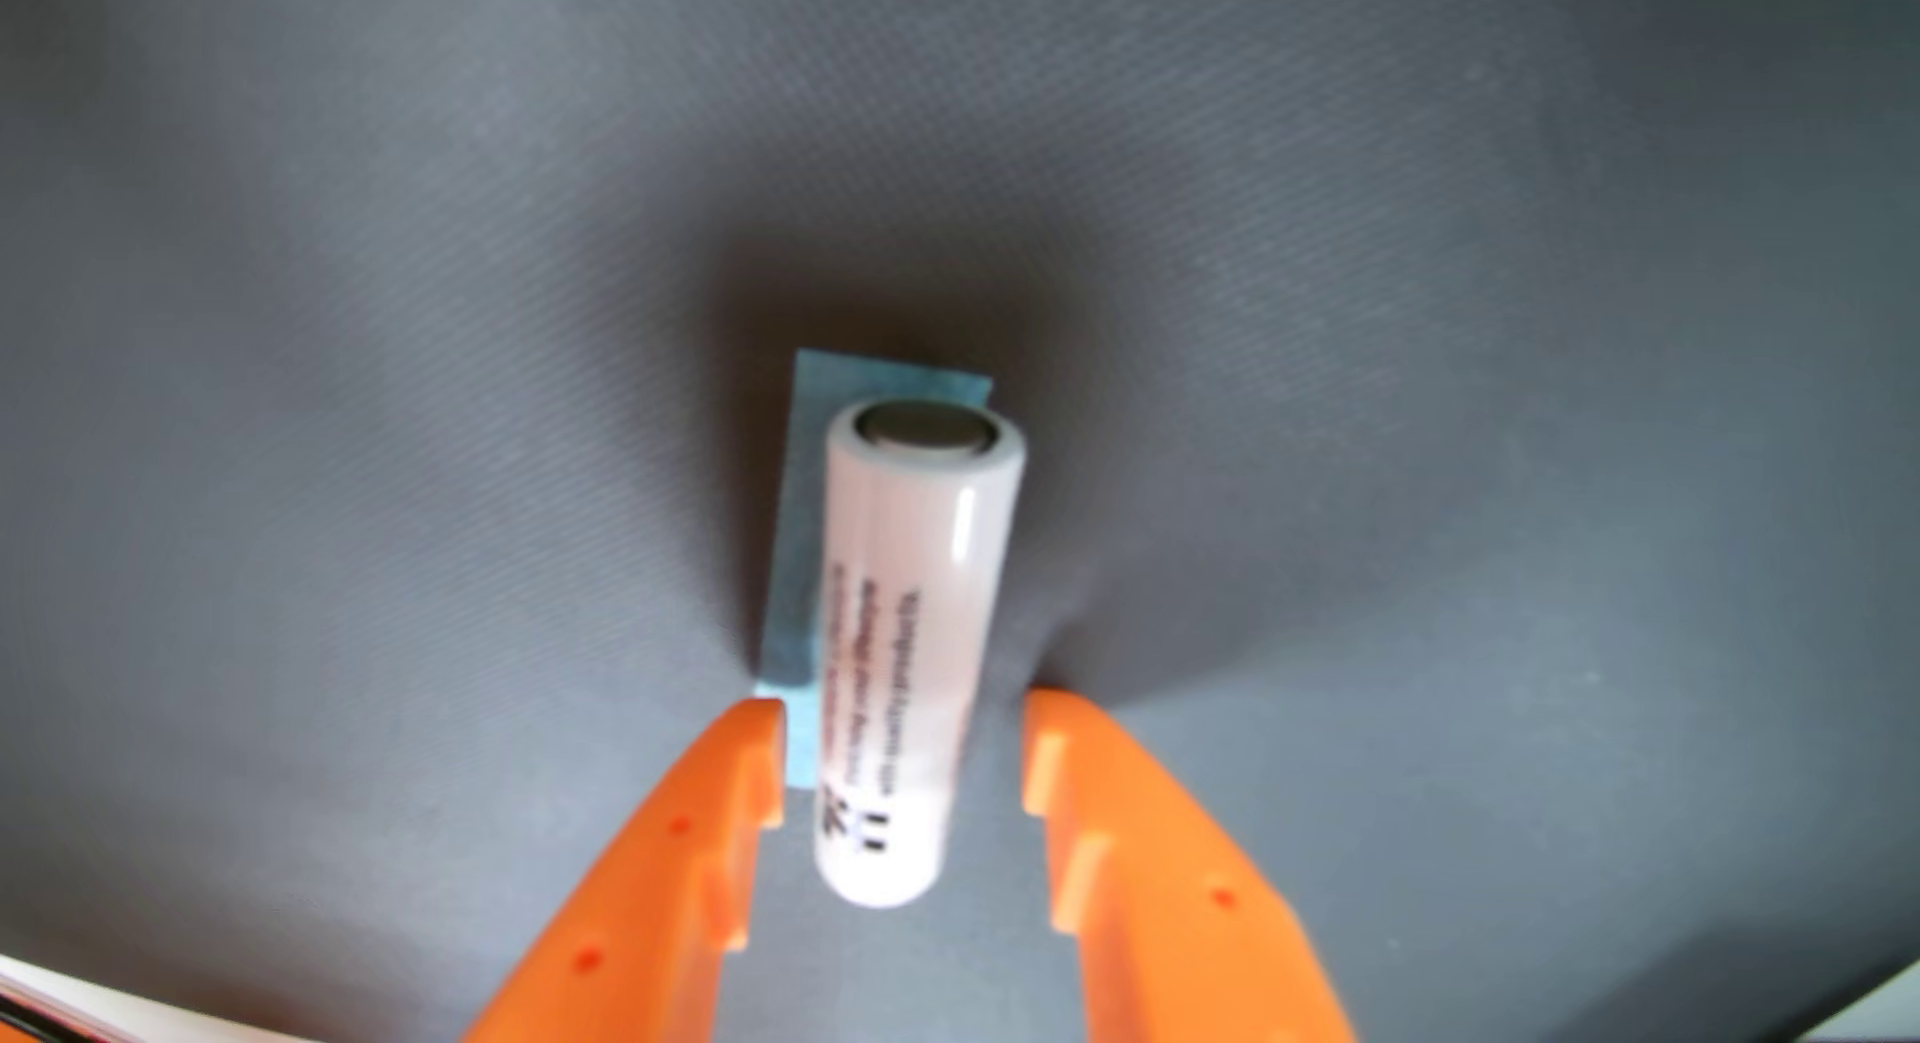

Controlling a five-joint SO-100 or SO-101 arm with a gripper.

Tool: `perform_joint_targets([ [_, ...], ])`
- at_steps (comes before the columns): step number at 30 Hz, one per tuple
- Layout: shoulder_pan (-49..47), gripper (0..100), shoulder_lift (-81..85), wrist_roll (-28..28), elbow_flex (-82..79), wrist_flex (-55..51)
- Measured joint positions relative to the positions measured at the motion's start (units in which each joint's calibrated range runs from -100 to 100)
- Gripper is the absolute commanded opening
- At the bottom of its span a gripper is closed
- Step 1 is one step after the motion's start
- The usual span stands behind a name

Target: Insert Battery

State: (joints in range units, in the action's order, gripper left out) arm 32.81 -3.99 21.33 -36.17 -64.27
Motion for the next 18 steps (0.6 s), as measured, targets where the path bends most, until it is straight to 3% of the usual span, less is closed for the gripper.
perform_joint_targets([
  [8, -0.33, 2, -0.33, -0.20, 0.00, 0.08],
  [18, -0.33, 2, -0.33, -0.26, 0.00, 0.08],
])
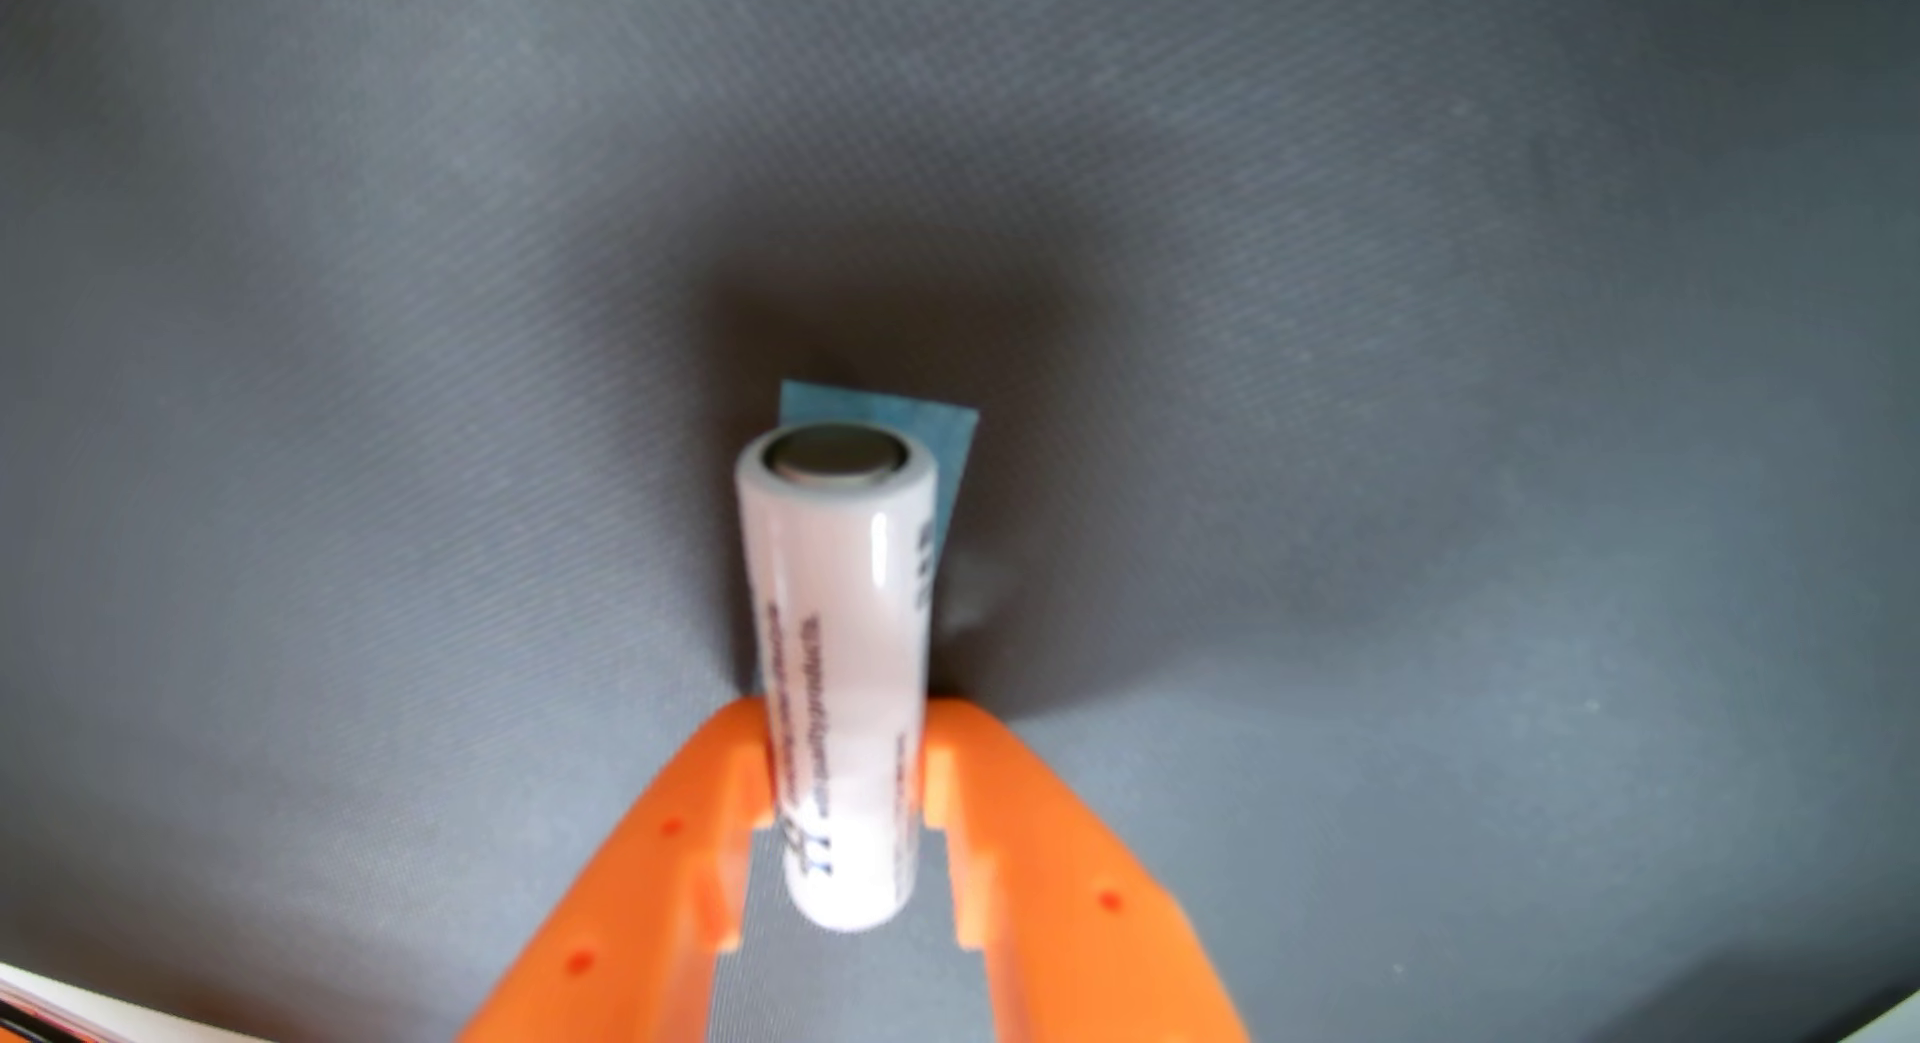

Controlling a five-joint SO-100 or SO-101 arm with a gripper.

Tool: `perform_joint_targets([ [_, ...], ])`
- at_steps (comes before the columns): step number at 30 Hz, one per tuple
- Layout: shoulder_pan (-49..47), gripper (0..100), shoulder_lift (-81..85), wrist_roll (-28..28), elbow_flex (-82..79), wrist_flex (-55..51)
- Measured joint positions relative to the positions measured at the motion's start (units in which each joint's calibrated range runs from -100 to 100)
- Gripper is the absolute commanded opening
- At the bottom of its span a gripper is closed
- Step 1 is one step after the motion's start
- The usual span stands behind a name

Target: Insert Battery

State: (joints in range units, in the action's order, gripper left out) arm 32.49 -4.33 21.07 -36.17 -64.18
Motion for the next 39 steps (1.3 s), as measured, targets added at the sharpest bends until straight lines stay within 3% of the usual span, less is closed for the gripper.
perform_joint_targets([
  [15, -0.08, 2, 18.89, -5.87, -4.34, -1.34],
  [24, -9.18, 2, 24.04, -7.66, -4.07, -10.13],
  [33, -12.62, 2, 24.04, -17.32, -3.89, -9.87],
  [39, -15.98, 2, 24.13, -19.92, -4.07, -8.95],
])
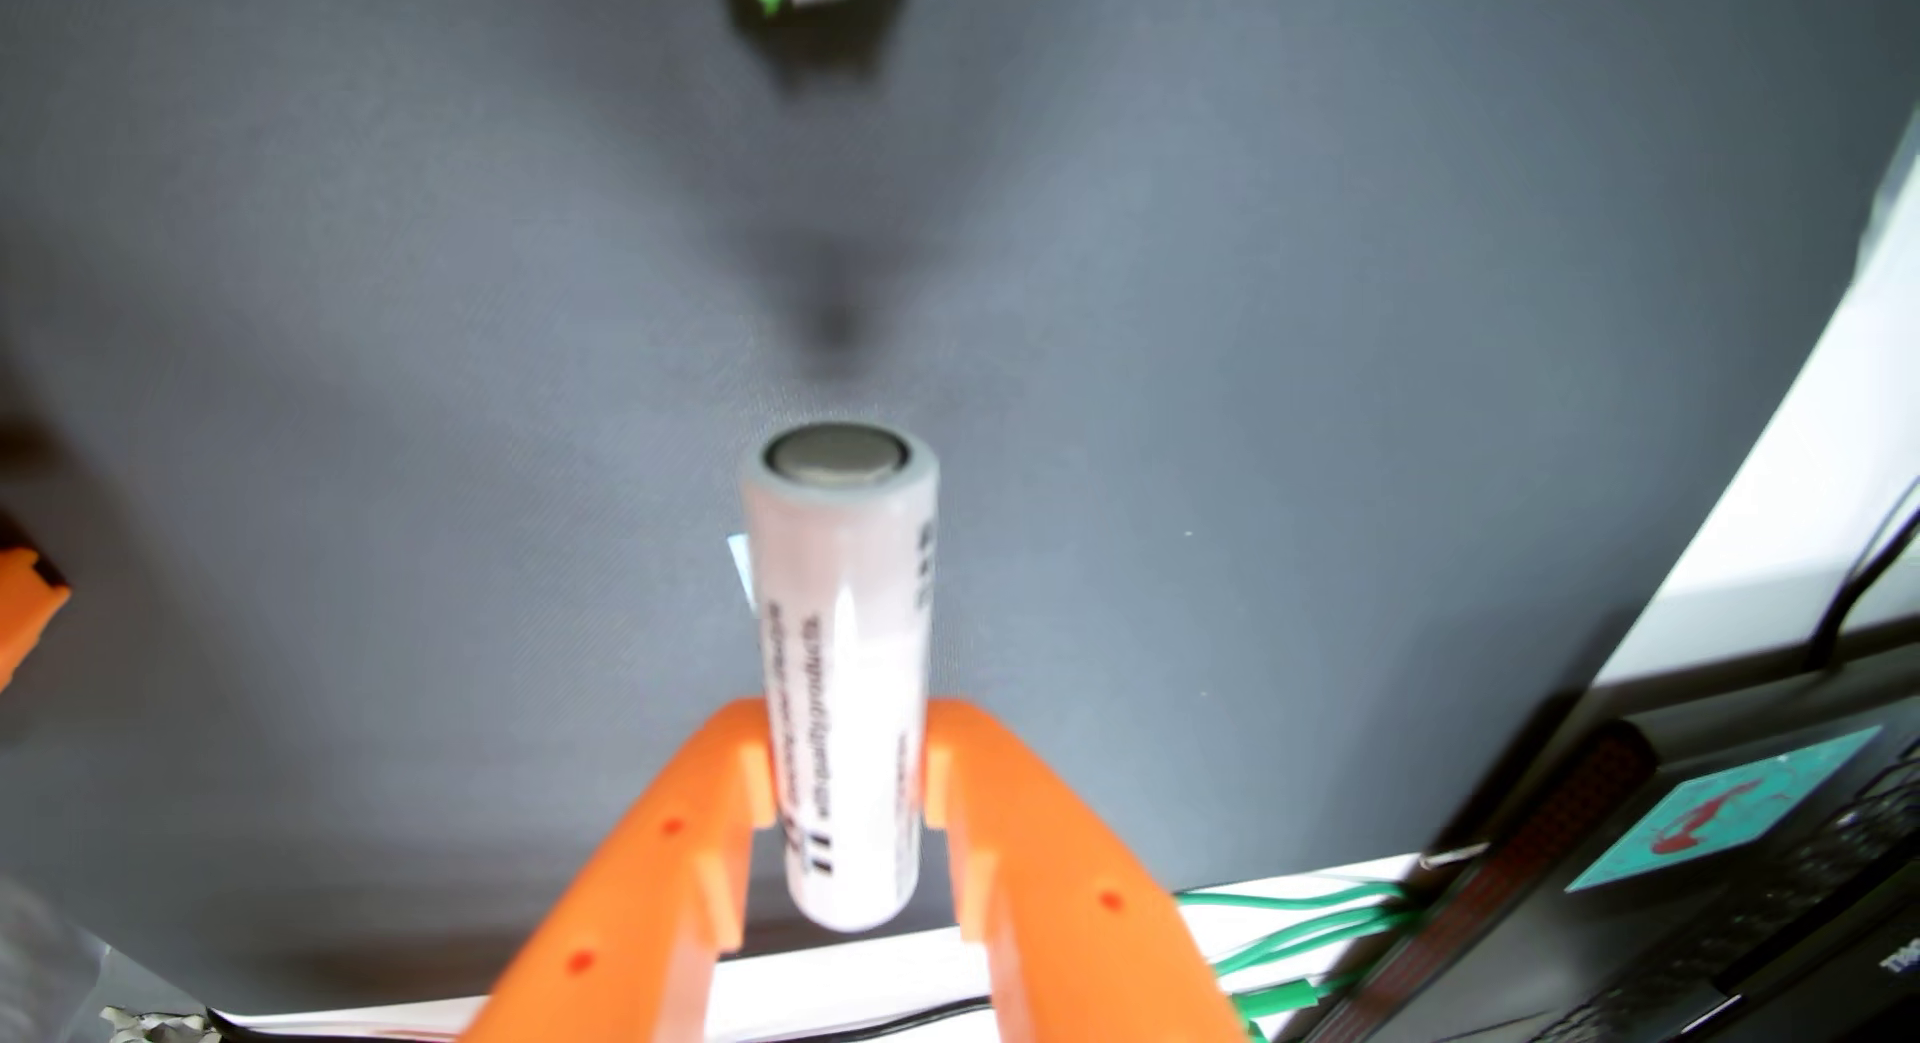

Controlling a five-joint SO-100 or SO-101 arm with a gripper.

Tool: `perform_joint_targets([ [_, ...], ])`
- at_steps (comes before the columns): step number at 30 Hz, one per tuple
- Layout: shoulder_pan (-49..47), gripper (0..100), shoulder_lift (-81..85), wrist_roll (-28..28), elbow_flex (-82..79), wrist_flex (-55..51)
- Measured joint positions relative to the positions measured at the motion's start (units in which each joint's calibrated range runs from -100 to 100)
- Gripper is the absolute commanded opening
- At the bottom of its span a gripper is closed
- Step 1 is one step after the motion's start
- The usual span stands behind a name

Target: Insert Battery

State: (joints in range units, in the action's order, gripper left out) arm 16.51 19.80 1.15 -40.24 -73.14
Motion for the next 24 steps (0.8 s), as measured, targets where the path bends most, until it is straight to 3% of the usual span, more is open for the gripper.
perform_joint_targets([
  [11, -14.91, 2, 0.08, -4.55, -3.07, 0.00],
  [24, -20.16, 1, 0.17, -8.63, -2.53, 0.00],
])
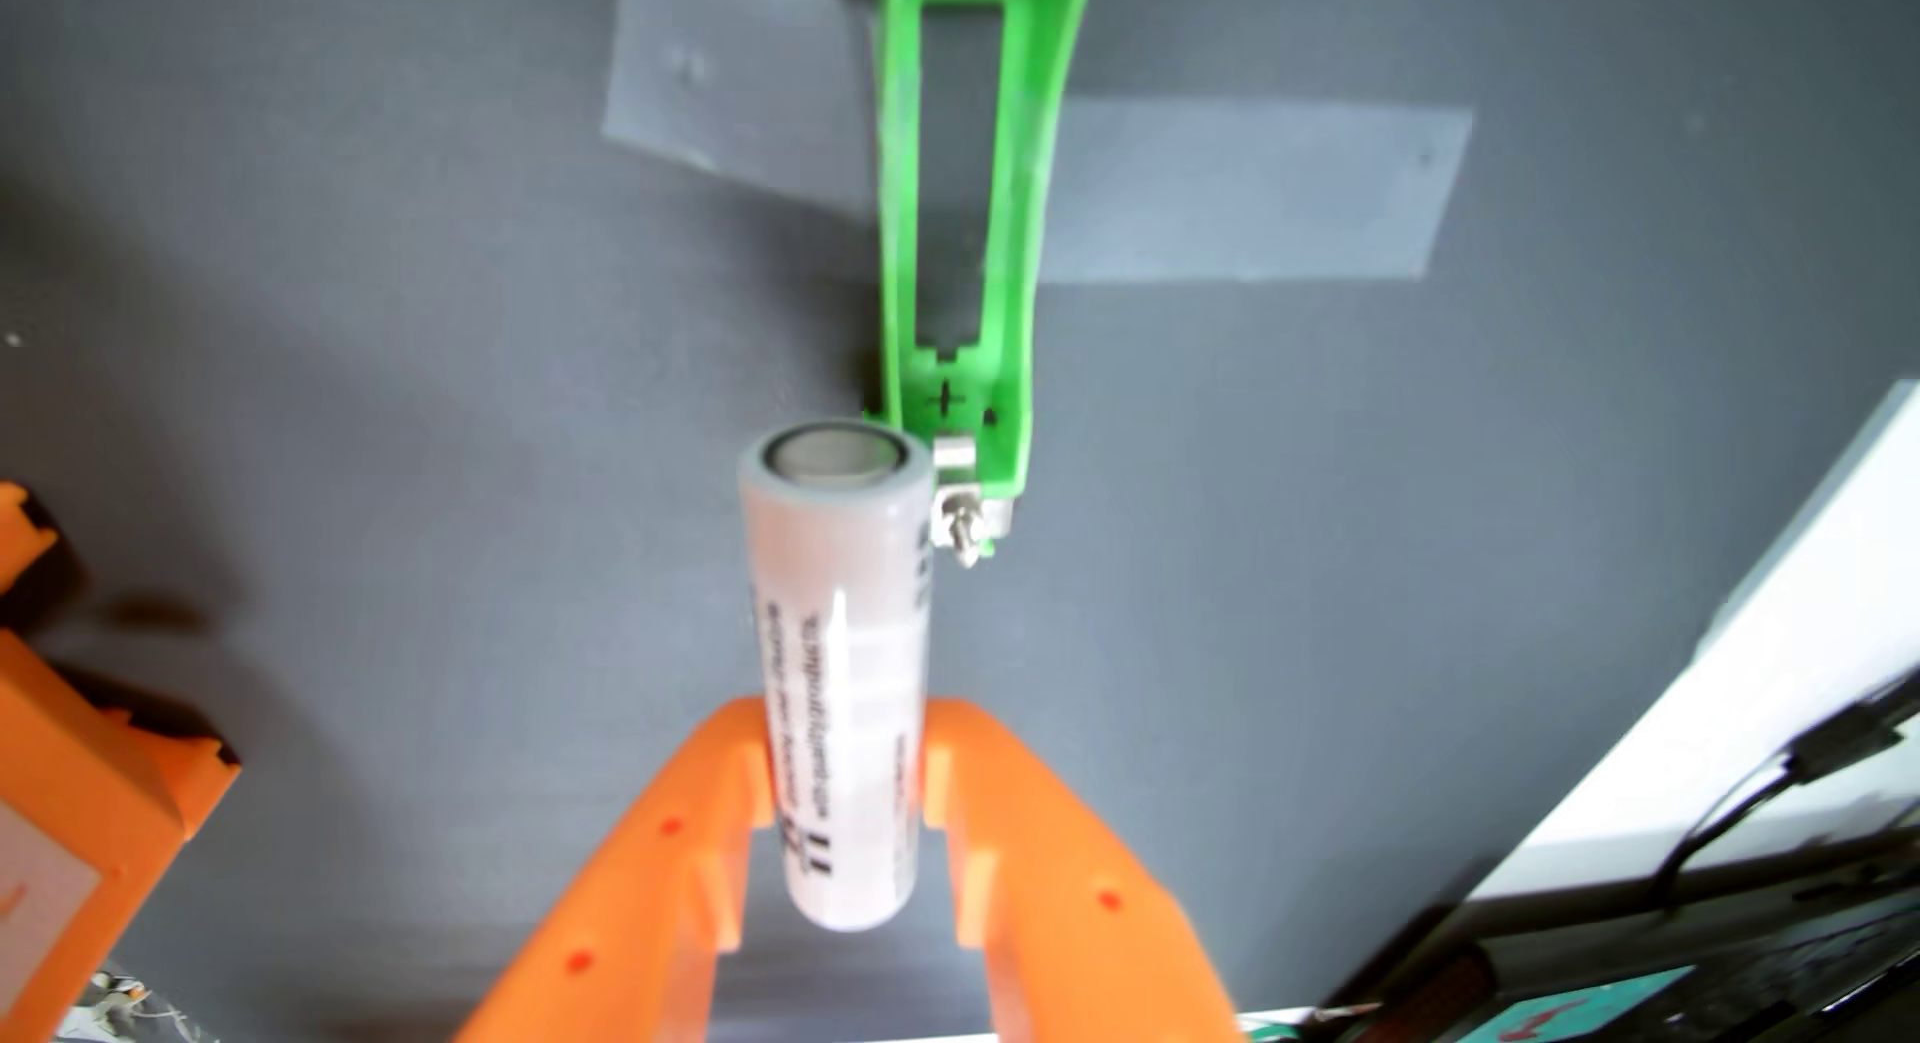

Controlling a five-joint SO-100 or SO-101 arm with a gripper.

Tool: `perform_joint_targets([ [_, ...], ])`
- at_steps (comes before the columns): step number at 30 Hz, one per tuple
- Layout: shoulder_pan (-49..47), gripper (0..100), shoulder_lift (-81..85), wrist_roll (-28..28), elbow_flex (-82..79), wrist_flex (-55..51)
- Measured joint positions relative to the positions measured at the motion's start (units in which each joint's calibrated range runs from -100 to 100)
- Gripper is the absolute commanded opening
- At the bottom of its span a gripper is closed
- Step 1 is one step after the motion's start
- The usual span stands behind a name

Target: Insert Battery

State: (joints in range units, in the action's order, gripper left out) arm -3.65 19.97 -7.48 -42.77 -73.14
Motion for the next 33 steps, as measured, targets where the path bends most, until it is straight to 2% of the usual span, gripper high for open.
perform_joint_targets([
  [6, -6.39, 1, 0.00, -1.63, 1.08, 0.00],
  [11, -6.72, 1, 0.00, -2.35, 1.18, 0.50],
  [33, -7.54, 1, 0.00, -2.35, -6.51, 14.23],
])
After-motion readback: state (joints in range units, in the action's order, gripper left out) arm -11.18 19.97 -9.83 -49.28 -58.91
